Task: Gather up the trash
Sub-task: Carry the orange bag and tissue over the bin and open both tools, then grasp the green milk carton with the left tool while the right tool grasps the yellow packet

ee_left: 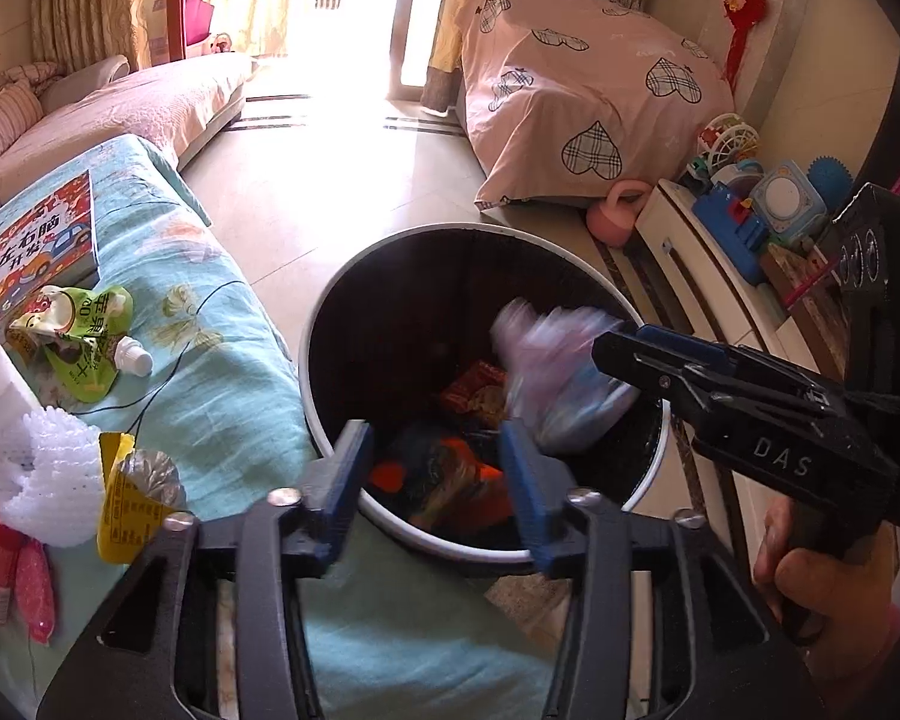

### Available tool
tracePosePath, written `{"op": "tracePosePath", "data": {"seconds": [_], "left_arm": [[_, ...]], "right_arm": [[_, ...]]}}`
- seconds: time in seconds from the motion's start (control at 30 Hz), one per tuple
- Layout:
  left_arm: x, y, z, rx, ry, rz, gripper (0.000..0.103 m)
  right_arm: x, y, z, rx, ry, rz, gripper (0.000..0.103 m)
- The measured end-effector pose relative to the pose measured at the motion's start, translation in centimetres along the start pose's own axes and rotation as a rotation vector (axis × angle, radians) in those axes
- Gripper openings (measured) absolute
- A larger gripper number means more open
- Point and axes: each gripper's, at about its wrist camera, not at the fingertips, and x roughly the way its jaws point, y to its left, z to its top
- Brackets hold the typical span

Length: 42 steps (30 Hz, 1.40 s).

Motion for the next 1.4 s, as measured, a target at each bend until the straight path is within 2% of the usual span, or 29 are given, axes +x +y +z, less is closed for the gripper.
{"op": "tracePosePath", "data": {"seconds": [0.2,0.27,0.33,0.43,0.63,1.0,1.4], "left_arm": [[-2.3,0.6,-1.6,-0.02,-0.045,0.01,0.05],[-3.4,1.1,-2.6,-0.039,-0.065,0.012,0.052],[-4.4,1.7,-3.6,-0.073,-0.083,0.013,0.058],[-5.9,2.8,-5.5,-0.119,-0.101,0.015,0.059],[-8.5,5.3,-9.2,-0.152,-0.121,0.073,0.06],[-11.4,12.0,-15.6,-0.318,-0.108,0.147,0.06],[-13.3,17.7,-18.8,-0.439,-0.106,0.218,0.06]], "right_arm": [[-1.3,0.0,-0.4,0.027,-0.032,0.013,0.052],[-1.9,0.5,-0.8,0.029,-0.045,0.023,0.059],[-2.4,1.0,-1.4,0.036,-0.058,0.04,0.078],[-3.1,2.4,-2.6,0.034,-0.076,0.057,0.087],[-3.8,5.5,-5.4,0.017,-0.075,0.092,0.09],[-2.1,11.3,-8.8,-0.049,0.001,0.164,0.092],[-0.2,15.8,-9.9,-0.121,0.039,0.193,0.092]]}}
